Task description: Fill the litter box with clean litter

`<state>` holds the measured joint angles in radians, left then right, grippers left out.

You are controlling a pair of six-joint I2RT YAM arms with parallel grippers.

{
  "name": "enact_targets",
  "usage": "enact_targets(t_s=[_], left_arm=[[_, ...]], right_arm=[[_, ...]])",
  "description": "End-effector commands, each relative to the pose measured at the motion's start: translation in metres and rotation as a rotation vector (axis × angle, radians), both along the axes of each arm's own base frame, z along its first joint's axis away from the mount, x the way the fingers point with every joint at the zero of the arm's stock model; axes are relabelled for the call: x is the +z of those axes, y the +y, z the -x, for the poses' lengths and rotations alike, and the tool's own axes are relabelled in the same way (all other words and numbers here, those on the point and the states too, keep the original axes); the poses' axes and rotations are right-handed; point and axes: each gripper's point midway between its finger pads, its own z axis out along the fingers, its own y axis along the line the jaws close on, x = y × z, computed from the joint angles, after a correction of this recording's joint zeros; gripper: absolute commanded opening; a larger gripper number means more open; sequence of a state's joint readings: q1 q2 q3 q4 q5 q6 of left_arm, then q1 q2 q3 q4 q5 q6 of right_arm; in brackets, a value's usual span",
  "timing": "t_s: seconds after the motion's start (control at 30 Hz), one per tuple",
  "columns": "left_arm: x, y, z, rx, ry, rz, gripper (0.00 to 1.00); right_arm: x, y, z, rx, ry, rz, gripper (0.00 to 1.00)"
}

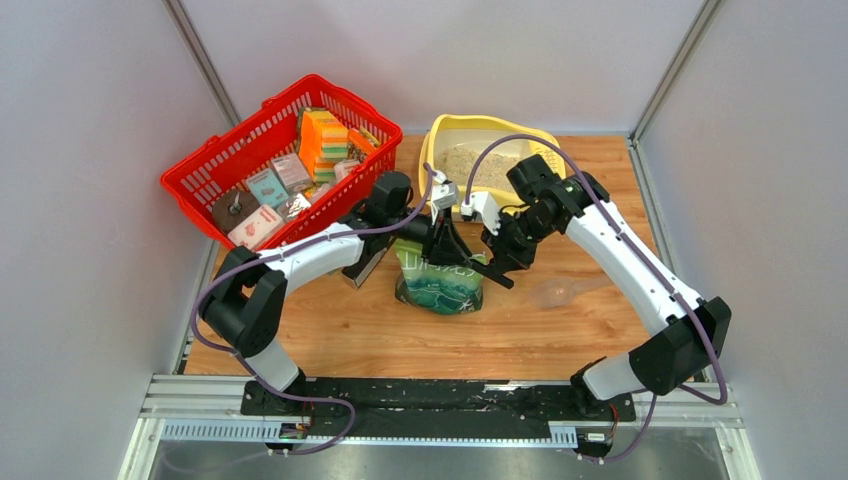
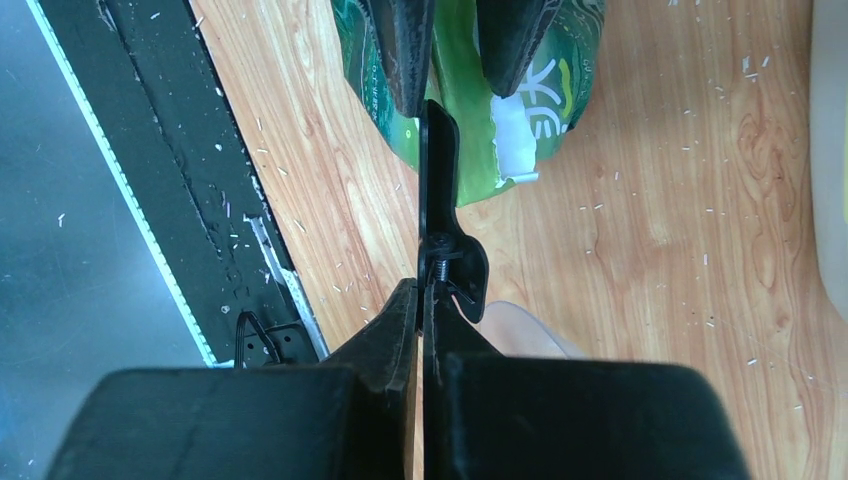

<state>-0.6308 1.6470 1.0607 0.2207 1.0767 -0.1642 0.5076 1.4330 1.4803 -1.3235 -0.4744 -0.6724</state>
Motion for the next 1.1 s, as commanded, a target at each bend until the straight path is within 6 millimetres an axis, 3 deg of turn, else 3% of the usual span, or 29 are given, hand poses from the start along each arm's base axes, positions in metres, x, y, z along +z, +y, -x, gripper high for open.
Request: enact_targets(t_s=[0.0, 0.4, 0.67, 1.07], left_arm=[[0.018, -0.001, -0.001, -0.031, -0.030, 0.073, 0.42], [0.014, -0.009, 0.001, -0.049, -0.006, 0.075, 0.43], [0.007, -0.001, 0.007, -0.068, 0.014, 0.062, 0.45], [-0.006, -0.013, 0.011, -0.093, -0.005, 0.035, 0.43]], right_arm=[[0.019, 0.004, -0.006, -0.009, -0.089, -0.055, 0.00], [0.010, 0.006, -0.012, -0.014, -0.079, -0.046, 0.00], [0.001, 0.003, -0.008, -0.005, -0.057, -0.025, 0.00], [0.015, 0.017, -0.021, -0.040, -0.079, -0.087, 0.00]])
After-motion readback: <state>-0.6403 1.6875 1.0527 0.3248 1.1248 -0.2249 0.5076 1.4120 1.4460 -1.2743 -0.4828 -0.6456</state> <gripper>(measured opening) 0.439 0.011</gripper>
